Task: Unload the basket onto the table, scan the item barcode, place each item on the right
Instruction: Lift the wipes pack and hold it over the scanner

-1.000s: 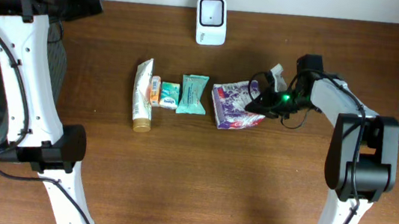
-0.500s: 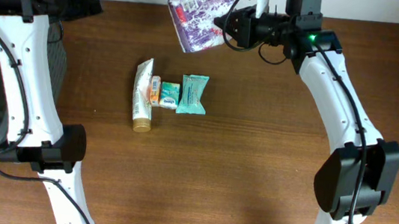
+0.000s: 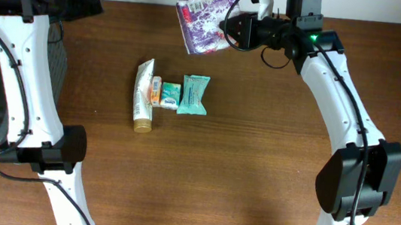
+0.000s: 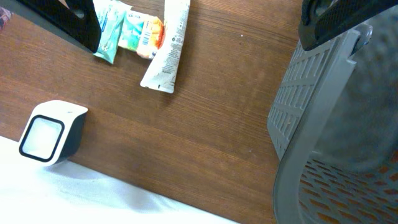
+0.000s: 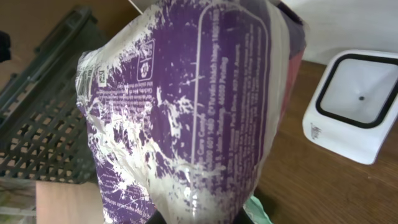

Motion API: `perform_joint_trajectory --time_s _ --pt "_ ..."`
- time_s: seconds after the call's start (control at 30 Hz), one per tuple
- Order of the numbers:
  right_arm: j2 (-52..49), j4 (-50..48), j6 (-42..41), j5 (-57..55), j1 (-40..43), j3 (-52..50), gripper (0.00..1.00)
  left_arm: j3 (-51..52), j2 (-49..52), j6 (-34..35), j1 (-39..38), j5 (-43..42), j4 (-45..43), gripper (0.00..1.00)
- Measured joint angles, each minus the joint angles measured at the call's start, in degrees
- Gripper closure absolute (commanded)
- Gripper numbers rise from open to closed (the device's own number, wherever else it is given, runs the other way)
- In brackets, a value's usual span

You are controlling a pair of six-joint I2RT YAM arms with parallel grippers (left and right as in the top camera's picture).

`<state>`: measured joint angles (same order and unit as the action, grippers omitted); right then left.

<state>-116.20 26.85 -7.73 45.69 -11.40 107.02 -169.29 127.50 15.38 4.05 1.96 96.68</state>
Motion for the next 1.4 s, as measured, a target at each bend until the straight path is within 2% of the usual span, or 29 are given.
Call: perform_joint_trajectory --time_s 0.3,0.37,0.43,0.53,0.6,0.67,0.7,0.73,0.77,0.83,0.9,0.97,1.0,1.07,1.13,1.2,1.23,1.27,1.3,1.33,1.4 --pt "0.00 1.05 0.00 -1.31 0.00 0.00 0.96 0.00 0.00 0.00 0.00 0.00 0.00 0.01" --pt "0.02 4.94 -0.04 -4.33 0.00 0.07 0.96 0.00 0.00 -0.02 0.00 0.00 0.02 0.01" --pt "0.13 15.41 -1.07 -17.18 0.00 0.09 0.96 0.00 0.00 0.00 0.00 0.00 0.00 0.01" --pt "-0.35 31.58 -5.18 -43.21 0.00 -0.15 0.96 0.00 0.00 -0.17 0.00 -0.02 -0.02 0.01" --pt "-0.83 39.23 -8.44 -60.28 0.00 -0.11 0.96 0.00 0.00 -0.17 0.00 0.00 -0.02 0.01" --pt "-1.53 41.57 -10.36 -71.41 0.02 -0.76 0.96 0.00 0.00 -0.17 0.00 0.00 -0.02 0.01" --pt "-1.77 41.24 -10.80 -74.90 0.04 -2.12 0.82 0.00 0.00 -0.17 0.00 -0.02 0.00 0.01" --pt "-2.25 38.56 -11.13 -76.76 0.04 -5.60 0.62 0.00 0.00 -0.17 0.00 0.00 0.00 0.01" --pt "-3.02 38.03 -11.56 -77.05 0.04 -7.48 0.62 0.00 0.00 -0.17 0.00 0.00 0.00 0.01" --pt "-3.15 35.67 -11.80 -75.82 -2.19 -8.22 0.53 0.00 0.00 -0.17 0.00 0.00 0.00 0.01" --pt "-3.15 32.46 -11.85 -73.77 -8.37 -8.26 0.39 0.00 0.00 -0.17 0.00 0.00 0.00 0.01" --pt "-3.15 29.24 -11.56 -69.24 -15.06 -8.22 0.31 0.00 0.00 -0.17 0.00 0.00 0.00 0.01" --pt "-3.15 29.66 -11.52 -67.36 -17.64 -7.26 0.21 0.00 0.00 -0.17 0.00 -0.02 0.00 0.01" --pt "-3.67 32.13 -10.05 -65.83 -20.13 -0.96 0.17 0.00 0.00 -0.17 0.00 0.00 -0.02 0.01" --pt "-3.72 35.08 -8.55 -62.86 -15.47 9.51 0.12 0.00 0.00 -0.17 0.00 0.00 0.00 0.01" --pt "-3.67 37.86 -6.69 -54.49 -4.26 11.04 0.13 0.00 0.00 -0.17 0.00 -0.02 0.00 0.01" --pt "-4.04 39.08 -5.51 -45.68 5.16 10.49 0.13 0.00 0.00 -0.17 0.00 0.00 0.00 0.01" --pt "-4.09 39.15 -5.09 -41.22 9.25 9.53 0.13 0.00 0.00 -0.17 0.00 0.00 0.00 0.01" --pt "-4.42 37.90 -1.99 -30.71 14.58 5.92 0.16 0.00 0.00 -0.17 0.00 0.00 0.02 0.01" --pt "-5.01 37.62 -0.81 -26.97 16.15 4.26 0.20 0.00 0.00 -0.17 0.00 0.00 0.02 0.01" --pt "-7.52 28.92 1.60 -16.41 18.95 -5.86 0.23 0.00 0.00 -0.17 0.00 0.00 0.00 0.01"
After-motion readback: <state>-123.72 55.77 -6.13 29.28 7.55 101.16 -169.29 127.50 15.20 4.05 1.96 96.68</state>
